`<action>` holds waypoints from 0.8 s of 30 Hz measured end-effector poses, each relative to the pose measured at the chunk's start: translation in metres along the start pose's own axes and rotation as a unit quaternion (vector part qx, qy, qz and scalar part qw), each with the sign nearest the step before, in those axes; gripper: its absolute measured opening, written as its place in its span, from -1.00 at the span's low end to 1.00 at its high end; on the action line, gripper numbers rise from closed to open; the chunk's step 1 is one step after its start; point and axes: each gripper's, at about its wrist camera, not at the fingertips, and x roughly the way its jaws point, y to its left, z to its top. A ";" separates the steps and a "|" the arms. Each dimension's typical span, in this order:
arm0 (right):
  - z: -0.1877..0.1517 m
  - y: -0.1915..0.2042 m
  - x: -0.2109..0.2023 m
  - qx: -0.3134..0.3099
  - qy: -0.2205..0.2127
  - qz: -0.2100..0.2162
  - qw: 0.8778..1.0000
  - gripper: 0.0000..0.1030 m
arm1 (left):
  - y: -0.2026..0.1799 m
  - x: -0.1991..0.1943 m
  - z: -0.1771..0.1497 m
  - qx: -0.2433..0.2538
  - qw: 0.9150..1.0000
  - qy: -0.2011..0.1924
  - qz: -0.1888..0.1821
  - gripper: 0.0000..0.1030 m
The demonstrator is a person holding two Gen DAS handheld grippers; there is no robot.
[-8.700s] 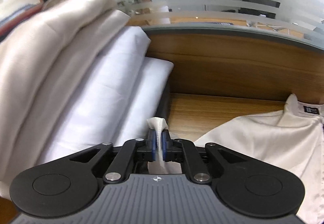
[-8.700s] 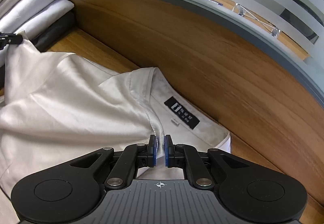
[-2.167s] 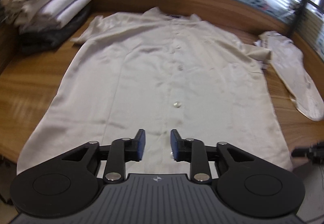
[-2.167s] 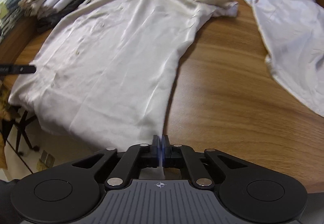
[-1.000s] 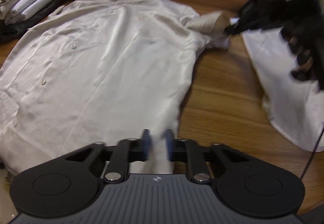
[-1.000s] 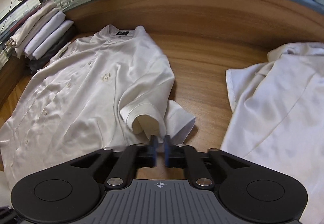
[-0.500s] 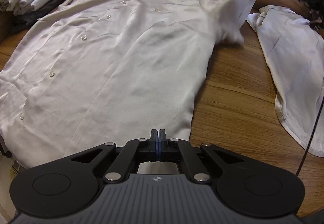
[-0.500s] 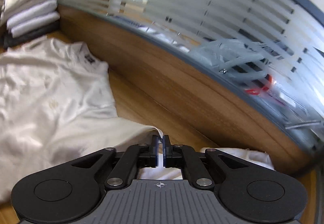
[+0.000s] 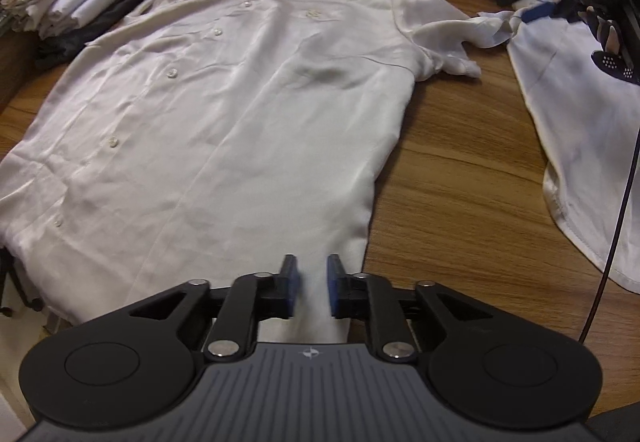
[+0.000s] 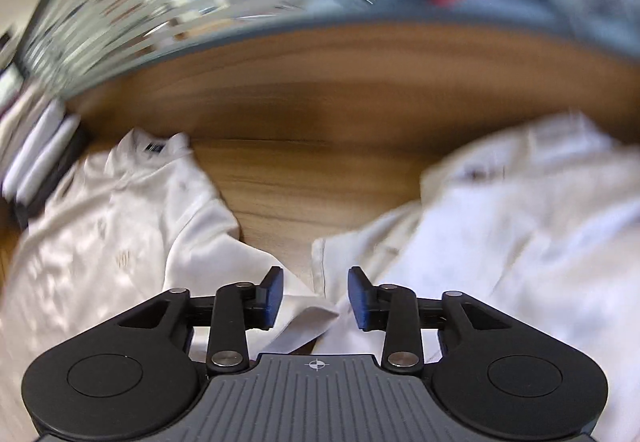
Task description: Fold clothes
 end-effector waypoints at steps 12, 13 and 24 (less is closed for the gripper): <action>-0.021 -0.002 0.019 0.052 0.023 -0.013 0.998 -0.96 | 0.007 -0.008 -0.016 0.000 1.000 0.002 0.008 -1.00; -0.020 -0.002 0.016 0.053 0.014 -0.016 0.998 -0.96 | 0.010 -0.009 -0.016 -0.009 1.000 0.005 -0.001 -1.00; 0.001 -0.013 0.000 0.052 0.002 0.013 0.999 -0.84 | 0.006 -0.024 -0.015 -0.010 1.000 0.005 -0.006 -0.90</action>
